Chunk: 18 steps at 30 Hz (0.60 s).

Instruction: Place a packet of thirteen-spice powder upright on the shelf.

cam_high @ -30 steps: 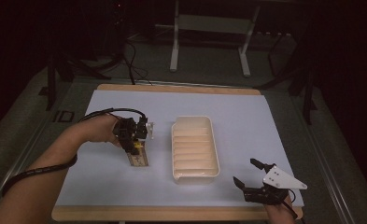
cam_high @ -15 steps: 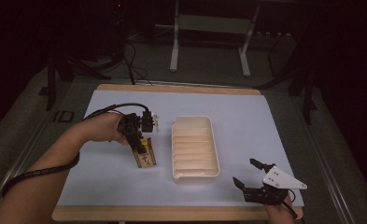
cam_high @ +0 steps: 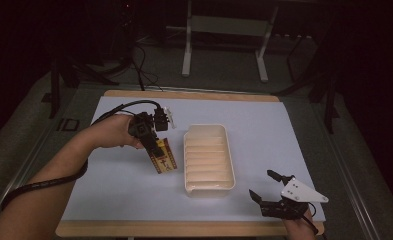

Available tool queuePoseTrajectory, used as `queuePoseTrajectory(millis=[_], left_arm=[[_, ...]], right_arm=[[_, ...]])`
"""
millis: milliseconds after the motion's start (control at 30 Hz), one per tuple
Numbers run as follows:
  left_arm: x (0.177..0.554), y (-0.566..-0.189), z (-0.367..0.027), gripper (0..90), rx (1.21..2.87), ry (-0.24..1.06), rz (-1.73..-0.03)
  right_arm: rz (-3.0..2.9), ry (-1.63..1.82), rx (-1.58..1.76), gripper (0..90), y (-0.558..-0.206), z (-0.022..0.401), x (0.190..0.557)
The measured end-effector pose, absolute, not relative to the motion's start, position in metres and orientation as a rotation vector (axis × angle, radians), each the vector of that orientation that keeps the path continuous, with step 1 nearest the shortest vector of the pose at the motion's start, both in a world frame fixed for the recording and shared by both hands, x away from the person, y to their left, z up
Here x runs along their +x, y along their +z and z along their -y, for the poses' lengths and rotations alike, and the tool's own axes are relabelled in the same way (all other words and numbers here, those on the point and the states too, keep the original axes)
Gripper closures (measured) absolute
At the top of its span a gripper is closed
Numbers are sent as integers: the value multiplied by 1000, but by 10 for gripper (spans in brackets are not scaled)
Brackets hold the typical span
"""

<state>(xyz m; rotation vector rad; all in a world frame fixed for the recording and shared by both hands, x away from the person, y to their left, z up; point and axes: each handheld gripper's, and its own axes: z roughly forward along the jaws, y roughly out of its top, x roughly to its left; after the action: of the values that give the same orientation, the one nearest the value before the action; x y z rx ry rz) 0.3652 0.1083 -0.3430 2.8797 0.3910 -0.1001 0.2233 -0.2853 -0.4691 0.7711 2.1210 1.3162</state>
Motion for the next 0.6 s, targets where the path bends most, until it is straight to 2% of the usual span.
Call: queuePoseTrajectory(millis=[600], left_arm=[[356,-323,-90,676,2781,-33,-223]], right_arm=[[-2119,1319,773,145,-469,286,223]])
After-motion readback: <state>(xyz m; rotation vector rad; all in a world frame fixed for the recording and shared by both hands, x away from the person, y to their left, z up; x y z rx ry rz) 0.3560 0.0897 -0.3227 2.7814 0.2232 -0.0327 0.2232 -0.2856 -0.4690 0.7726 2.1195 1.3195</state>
